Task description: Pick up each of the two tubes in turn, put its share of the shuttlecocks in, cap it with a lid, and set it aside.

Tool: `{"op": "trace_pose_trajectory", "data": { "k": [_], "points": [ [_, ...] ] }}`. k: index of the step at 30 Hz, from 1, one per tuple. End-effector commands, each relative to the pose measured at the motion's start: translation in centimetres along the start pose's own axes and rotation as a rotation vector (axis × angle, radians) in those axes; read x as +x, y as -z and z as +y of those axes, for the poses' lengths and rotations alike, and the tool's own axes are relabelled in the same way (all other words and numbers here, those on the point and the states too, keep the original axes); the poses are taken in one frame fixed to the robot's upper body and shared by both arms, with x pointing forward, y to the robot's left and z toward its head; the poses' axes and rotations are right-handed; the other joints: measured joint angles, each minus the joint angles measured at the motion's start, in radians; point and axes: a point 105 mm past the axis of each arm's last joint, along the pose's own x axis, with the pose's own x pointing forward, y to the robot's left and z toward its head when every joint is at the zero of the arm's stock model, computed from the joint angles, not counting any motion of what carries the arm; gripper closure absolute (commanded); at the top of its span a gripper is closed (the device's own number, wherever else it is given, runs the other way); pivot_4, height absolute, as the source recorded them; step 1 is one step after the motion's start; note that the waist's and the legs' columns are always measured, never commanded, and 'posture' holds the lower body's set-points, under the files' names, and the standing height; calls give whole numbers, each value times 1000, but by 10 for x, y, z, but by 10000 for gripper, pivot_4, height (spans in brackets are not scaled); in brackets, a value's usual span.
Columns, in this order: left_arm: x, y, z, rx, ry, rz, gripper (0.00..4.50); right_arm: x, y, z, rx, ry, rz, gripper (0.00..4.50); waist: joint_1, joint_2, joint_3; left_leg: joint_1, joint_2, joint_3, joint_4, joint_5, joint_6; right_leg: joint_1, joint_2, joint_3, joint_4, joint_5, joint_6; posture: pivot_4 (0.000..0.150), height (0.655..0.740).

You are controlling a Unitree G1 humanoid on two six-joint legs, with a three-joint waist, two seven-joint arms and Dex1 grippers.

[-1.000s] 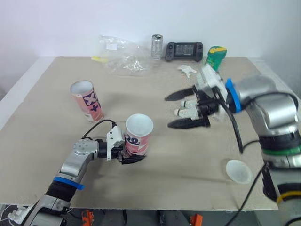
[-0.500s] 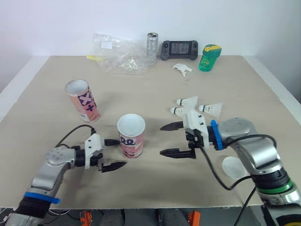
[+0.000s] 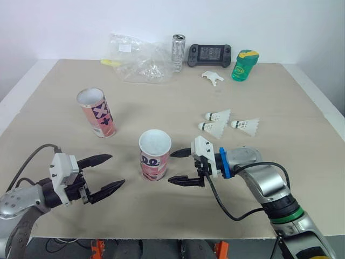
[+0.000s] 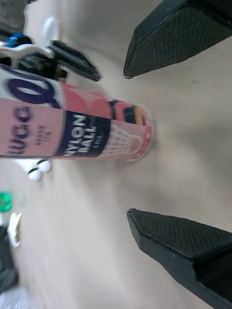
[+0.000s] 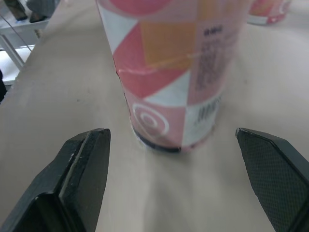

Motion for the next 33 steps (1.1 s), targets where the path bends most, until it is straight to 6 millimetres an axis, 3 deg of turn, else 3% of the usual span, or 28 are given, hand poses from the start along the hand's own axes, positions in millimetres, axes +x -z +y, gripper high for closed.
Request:
{"op": "trace_pose_trajectory", "data": {
  "k": [1, 6, 17, 30, 33],
  "points": [
    [-3, -25, -14, 49, 13, -74, 0, 5, -7, -2, -36, -33, -12, 542, 0, 0, 0, 0, 0, 0, 1, 0, 0, 0, 0, 0, 0, 0, 0, 1500, 7236],
    [-4, -33, -23, 41, 2, -91, 0, 12, -9, -2, -28, -86, -32, 542, 1, 0, 0, 0, 0, 0, 2, 0, 0, 0, 0, 0, 0, 1, 0, 1500, 7236],
    [-17, -13, -34, 0, -18, 11, 0, 42, -15, -7, -43, -129, -82, 542, -3, 0, 0, 0, 2, 2, 3, 0, 0, 0, 2, 0, 0, 2, -2, 1500, 7236],
    [-18, -12, -32, -12, -59, 3, 0, 56, -25, -6, -54, -179, -132, 542, -1, 0, 0, 1, 5, 2, 3, 1, -1, -1, 5, 0, 0, 5, -4, 1500, 7236],
    [-13, -14, -30, -9, -60, -19, 0, 53, -25, -9, -49, -167, -134, 8295, -1, 0, 0, 1, 6, 2, 3, 1, -1, -1, 6, 0, 0, 5, -5, 1500, 7236]
  ]
}}
